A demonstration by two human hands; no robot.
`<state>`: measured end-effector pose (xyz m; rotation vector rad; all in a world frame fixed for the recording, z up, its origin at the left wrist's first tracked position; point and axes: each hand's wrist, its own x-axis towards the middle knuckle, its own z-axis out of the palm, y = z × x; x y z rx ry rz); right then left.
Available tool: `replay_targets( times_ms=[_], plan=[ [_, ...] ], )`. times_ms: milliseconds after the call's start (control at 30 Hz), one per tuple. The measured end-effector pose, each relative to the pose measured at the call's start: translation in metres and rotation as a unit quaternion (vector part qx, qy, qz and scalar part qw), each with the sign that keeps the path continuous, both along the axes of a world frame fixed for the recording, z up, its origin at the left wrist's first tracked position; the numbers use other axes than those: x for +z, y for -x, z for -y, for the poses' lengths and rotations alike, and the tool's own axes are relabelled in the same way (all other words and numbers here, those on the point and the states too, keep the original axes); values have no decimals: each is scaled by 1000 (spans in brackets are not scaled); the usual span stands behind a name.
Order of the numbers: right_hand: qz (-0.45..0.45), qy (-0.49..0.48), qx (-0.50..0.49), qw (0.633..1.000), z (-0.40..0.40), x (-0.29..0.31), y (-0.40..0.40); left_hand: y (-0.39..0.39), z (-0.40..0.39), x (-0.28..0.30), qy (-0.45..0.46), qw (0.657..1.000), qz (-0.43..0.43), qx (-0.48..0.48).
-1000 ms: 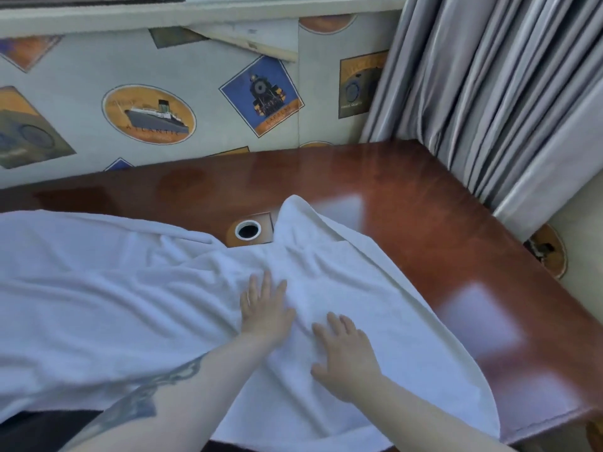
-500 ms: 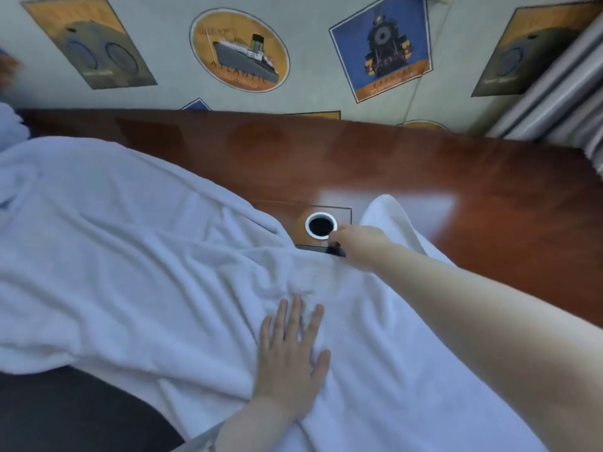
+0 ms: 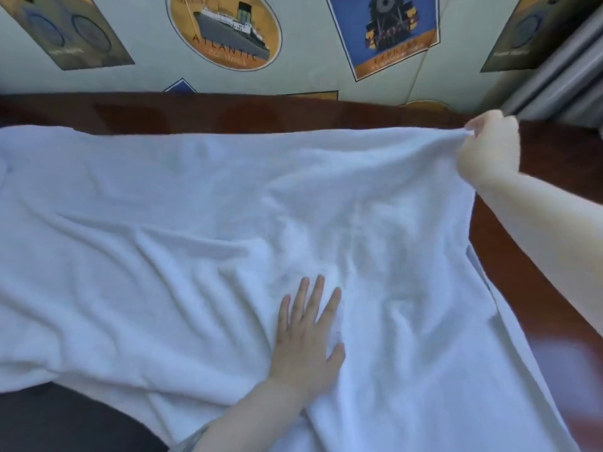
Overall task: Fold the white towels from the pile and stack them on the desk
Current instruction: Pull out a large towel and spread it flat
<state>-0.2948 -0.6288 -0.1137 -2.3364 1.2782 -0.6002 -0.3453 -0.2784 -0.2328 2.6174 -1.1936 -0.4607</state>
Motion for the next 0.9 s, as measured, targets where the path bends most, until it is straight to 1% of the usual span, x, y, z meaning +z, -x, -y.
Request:
replay_targets(
  times_ms=[33, 67, 100, 167, 200, 300, 367, 433, 500, 533, 567, 600, 633, 667, 700, 733, 767, 800, 900],
  plan=[
    [14, -26, -1, 1000, -7, -5, 4, -7, 6, -2, -10, 1000, -4, 13],
    [19, -40, 21, 999, -17, -12, 7, -15, 13, -5, -23, 999, -1, 27],
    [5, -47, 61, 997, -30, -20, 10, -23, 20, -7, -38, 999, -1, 35],
    [-51, -51, 144, 987, -61, -42, 17, -39, 36, -11, -68, 997, -23, 31],
    [-76, -54, 170, 981, -76, -55, 23, -46, 42, -14, -85, 996, -36, 21],
    [-136, -58, 216, 965, -110, -88, 38, -61, 59, -20, -124, 991, -43, 0],
    [-180, -47, 239, 953, -120, -103, 45, -68, 66, -23, -128, 991, -42, 5],
    [-233, -41, 282, 930, -116, -112, 53, -70, 70, -24, -125, 992, -29, 9],
    [-314, -25, 340, 886, -96, -116, 62, -69, 69, -25, -120, 993, -15, 15],
    [-330, -17, 330, 884, -83, -116, 68, -69, 69, -25, -121, 992, -13, 17],
    [-299, 0, 272, 915, -67, -113, 74, -68, 69, -25, -122, 992, -14, 18],
    [-210, 23, 156, 965, -51, -111, 83, -68, 69, -25, -124, 992, -17, 19],
    [-107, 41, 5, 993, -35, -109, 95, -68, 69, -24, -121, 992, -18, 22],
    [-46, 21, -134, 990, -21, -106, 108, -68, 70, -24, -117, 993, -14, 28],
    [-31, -50, -221, 974, -11, -104, 119, -67, 70, -23, -116, 993, -6, 31],
    [-62, -126, -243, 960, -7, -106, 129, -66, 70, -22, -120, 992, -1, 33],
    [-97, -173, -222, 955, -5, -109, 135, -64, 70, -21, -122, 992, 4, 35],
    [-113, -179, -185, 960, -5, -112, 138, -61, 71, -22, -119, 992, 9, 41],
    [-91, -166, -91, 978, -11, -108, 126, -53, 78, -19, -94, 993, 12, 73]
  ],
)
